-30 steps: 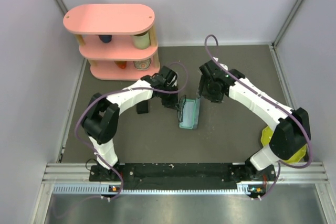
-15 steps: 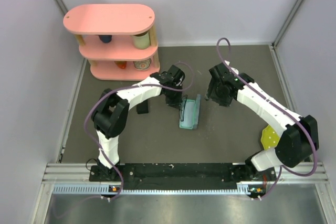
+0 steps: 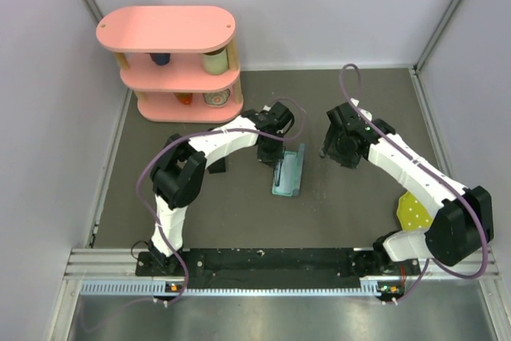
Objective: Organize the sunglasses
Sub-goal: Place the sunglasses case at the sunglasses case.
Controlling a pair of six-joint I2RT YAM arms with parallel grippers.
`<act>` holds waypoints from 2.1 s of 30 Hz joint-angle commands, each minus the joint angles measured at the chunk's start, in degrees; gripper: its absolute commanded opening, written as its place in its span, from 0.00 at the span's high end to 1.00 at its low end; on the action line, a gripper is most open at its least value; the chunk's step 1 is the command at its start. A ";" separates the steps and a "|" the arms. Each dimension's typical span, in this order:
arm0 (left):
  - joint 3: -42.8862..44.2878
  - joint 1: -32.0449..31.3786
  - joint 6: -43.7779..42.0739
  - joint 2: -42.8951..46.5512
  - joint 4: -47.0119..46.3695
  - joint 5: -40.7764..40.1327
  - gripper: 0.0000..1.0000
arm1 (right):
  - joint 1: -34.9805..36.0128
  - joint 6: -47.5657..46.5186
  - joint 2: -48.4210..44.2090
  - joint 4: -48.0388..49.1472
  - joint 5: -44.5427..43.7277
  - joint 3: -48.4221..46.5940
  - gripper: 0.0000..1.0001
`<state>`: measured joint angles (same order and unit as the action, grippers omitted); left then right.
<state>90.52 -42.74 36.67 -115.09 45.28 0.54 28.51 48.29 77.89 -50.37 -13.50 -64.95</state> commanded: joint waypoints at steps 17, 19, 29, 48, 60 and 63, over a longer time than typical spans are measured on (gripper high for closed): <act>3.08 -3.05 1.92 -0.31 1.83 -3.53 0.81 | -3.11 0.22 -5.38 2.47 -0.57 4.65 0.39; 3.17 -3.14 1.92 -0.31 1.74 -3.09 0.81 | -3.20 0.05 -5.46 2.38 -0.65 4.83 0.39; 3.70 -3.75 2.18 0.92 1.75 -2.73 0.76 | -3.20 0.05 -5.20 2.65 -0.21 5.10 0.39; 3.79 -4.37 1.75 5.31 0.78 -2.30 0.54 | -3.29 -0.30 -4.50 3.79 1.71 5.36 0.40; -4.01 -1.21 2.71 10.04 -4.22 -2.12 0.49 | -3.29 -11.20 -5.55 23.16 24.37 12.91 0.39; -9.11 1.16 3.24 12.25 -6.95 -0.81 0.58 | -3.20 -11.38 -4.86 26.80 28.25 15.02 0.41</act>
<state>86.54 -44.88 39.09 -108.79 43.00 -0.89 25.52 39.97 74.24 -34.37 4.86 -51.92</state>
